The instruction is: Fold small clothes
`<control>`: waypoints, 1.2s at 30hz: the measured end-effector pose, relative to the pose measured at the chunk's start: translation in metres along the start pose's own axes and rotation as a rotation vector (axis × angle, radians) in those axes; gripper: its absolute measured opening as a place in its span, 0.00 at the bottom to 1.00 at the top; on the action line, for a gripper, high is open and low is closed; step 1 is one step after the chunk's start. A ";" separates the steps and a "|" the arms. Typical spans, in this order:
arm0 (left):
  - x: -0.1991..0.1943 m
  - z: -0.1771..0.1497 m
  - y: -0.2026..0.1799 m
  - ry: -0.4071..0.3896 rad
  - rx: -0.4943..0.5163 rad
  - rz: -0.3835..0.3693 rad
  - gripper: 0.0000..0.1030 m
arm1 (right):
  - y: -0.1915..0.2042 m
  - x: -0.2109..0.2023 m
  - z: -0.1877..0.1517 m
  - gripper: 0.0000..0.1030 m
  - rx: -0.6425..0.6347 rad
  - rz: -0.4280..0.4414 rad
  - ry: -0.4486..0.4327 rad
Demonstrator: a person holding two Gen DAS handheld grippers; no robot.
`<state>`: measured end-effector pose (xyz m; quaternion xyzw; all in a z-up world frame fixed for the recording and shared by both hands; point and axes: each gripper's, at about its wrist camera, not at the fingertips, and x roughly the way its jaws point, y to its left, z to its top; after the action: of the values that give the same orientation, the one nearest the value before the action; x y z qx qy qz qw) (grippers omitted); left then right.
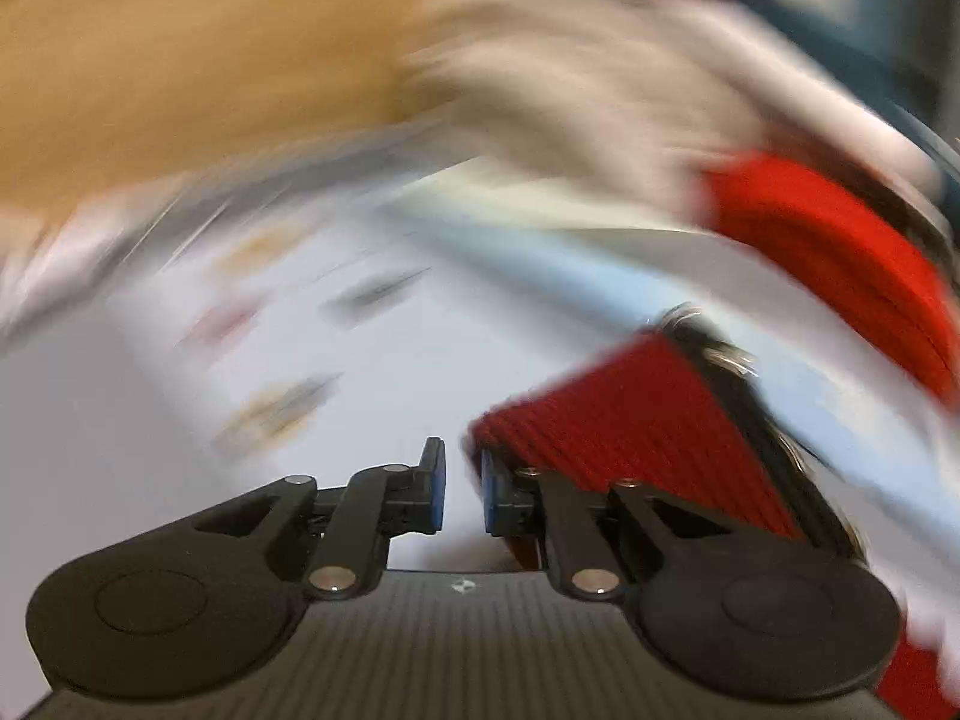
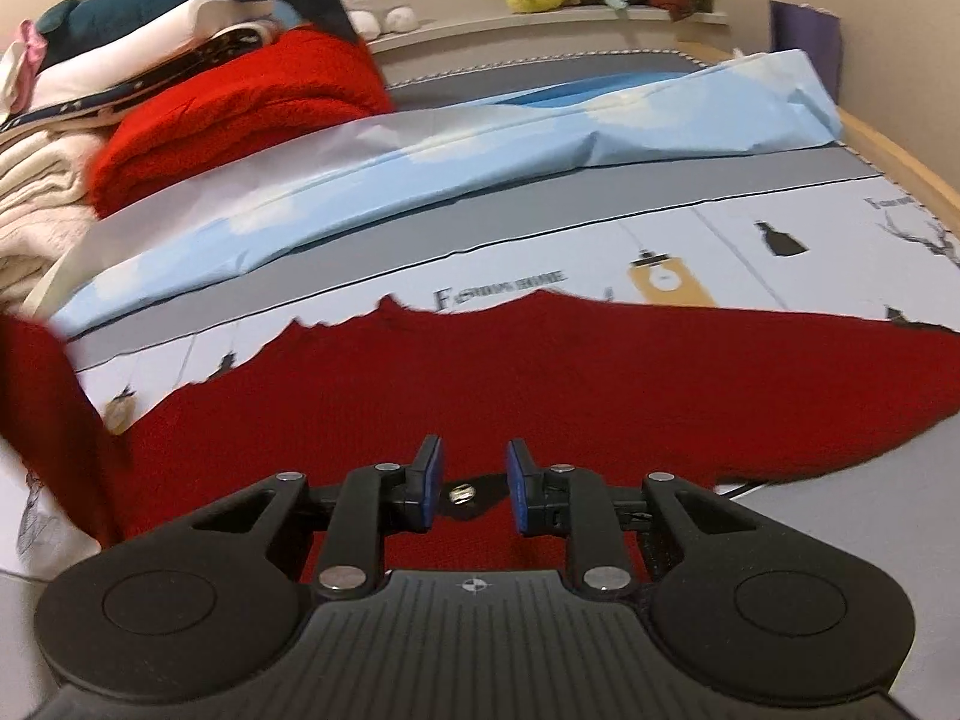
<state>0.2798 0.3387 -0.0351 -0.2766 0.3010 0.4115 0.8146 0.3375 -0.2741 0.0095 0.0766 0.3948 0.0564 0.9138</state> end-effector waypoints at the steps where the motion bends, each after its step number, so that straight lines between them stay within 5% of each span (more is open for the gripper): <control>1: 0.004 0.001 0.036 0.029 -0.127 0.042 0.11 | 0.004 0.001 -0.002 0.26 -0.010 0.004 0.004; 4: 0.014 -0.010 0.100 0.087 -0.322 0.029 0.14 | 0.016 0.002 -0.007 0.28 -0.048 0.009 0.013; 6: 0.030 -0.014 0.111 0.184 -0.395 -0.052 0.17 | 0.021 0.003 -0.010 0.29 -0.064 0.013 0.025; 8: 0.047 -0.014 0.100 0.241 -0.371 -0.148 0.28 | 0.024 0.005 -0.013 0.31 -0.068 0.017 0.037; 10: 0.060 -0.015 0.090 0.271 -0.319 -0.153 0.40 | 0.027 0.006 -0.015 0.34 -0.073 0.022 0.047; 15: 0.101 -0.033 0.089 0.362 -0.318 -0.161 0.40 | 0.032 0.008 -0.020 0.36 -0.101 0.032 0.067; 20: 0.123 -0.043 0.085 0.300 -0.205 -0.145 0.36 | 0.035 0.015 -0.024 0.36 -0.115 0.031 0.090; 21: 0.122 -0.041 0.082 0.276 -0.167 -0.136 0.12 | 0.035 0.016 -0.024 0.36 -0.117 0.028 0.094; 26: 0.092 -0.031 0.066 -0.015 0.001 -0.013 0.12 | 0.036 0.025 -0.026 0.36 -0.117 0.029 0.120; 30: 0.099 -0.035 0.047 0.030 0.071 0.078 0.19 | 0.036 0.031 -0.027 0.36 -0.117 0.032 0.139; 33: 0.079 -0.039 0.026 0.015 0.137 0.237 0.21 | 0.035 0.034 -0.029 0.39 -0.116 0.041 0.158; 36: 0.037 -0.052 -0.013 -0.059 0.196 0.044 0.21 | 0.032 0.035 -0.030 0.39 -0.113 0.045 0.172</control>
<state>0.2943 0.3145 -0.0935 -0.1766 0.3216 0.4060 0.8370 0.3381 -0.2340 -0.0296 0.0289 0.4660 0.1055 0.8780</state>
